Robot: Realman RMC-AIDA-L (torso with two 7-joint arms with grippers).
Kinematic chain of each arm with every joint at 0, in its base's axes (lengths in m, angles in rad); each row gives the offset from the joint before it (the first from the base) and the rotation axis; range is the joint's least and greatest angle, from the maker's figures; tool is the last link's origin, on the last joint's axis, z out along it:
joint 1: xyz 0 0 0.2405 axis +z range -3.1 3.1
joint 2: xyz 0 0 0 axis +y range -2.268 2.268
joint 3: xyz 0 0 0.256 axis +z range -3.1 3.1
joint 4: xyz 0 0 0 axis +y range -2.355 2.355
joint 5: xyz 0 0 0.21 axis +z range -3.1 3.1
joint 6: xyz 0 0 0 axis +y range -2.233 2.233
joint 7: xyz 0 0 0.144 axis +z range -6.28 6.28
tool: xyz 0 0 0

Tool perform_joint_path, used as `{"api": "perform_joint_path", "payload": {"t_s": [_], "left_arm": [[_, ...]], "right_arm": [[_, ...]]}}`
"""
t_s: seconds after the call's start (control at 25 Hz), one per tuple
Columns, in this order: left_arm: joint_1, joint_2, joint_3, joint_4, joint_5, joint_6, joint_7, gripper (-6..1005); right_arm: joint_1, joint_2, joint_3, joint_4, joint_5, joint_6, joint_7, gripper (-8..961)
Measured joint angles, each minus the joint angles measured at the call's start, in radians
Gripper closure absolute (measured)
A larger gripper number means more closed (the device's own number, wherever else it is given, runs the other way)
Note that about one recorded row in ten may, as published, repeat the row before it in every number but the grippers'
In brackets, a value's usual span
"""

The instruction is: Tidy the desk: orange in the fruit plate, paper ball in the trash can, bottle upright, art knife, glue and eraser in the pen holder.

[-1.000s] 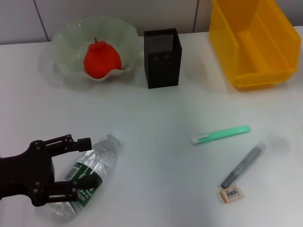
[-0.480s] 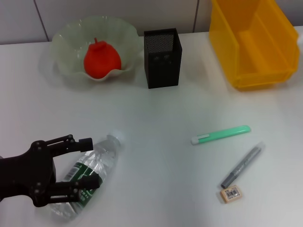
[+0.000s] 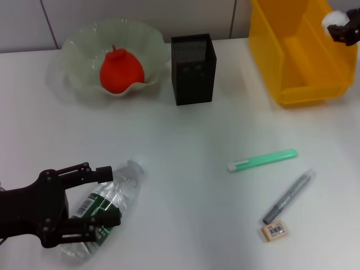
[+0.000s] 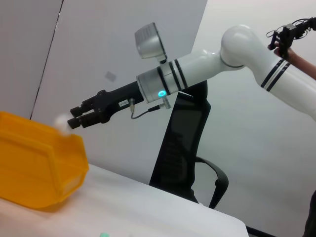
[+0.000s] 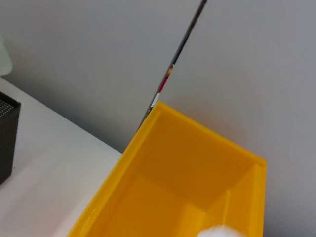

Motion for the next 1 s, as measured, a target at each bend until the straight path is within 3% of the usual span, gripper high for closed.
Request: {"api": "perform_joint_path", "payload": {"t_s": [0.4,0.56,0.72,1.0], "left_arm": [[0.01,0.002,-0.001,0.0,0.0,-0.001,0.0,166],[0.01,0.002,-0.001,0.0,0.0,-0.002,0.001,166],[0.009,0.006,-0.002,0.0,-0.001,-0.004,0.004,166],[0.013,0.009,-0.02,0.0,-0.004,-0.016,0.017,166]], "right_arm": [[-0.007,0.001,-0.025,0.014,0.018,0.061,-0.007,385],[-0.012,-0.001,-0.021,0.004,0.072,0.042,-0.016,179],[-0.04,-0.005,0.034,-0.064,0.207,-0.081,-0.068,105],[-0.099,-0.004,0.117,-0.197,0.328,-0.324,-0.089,104]]}}
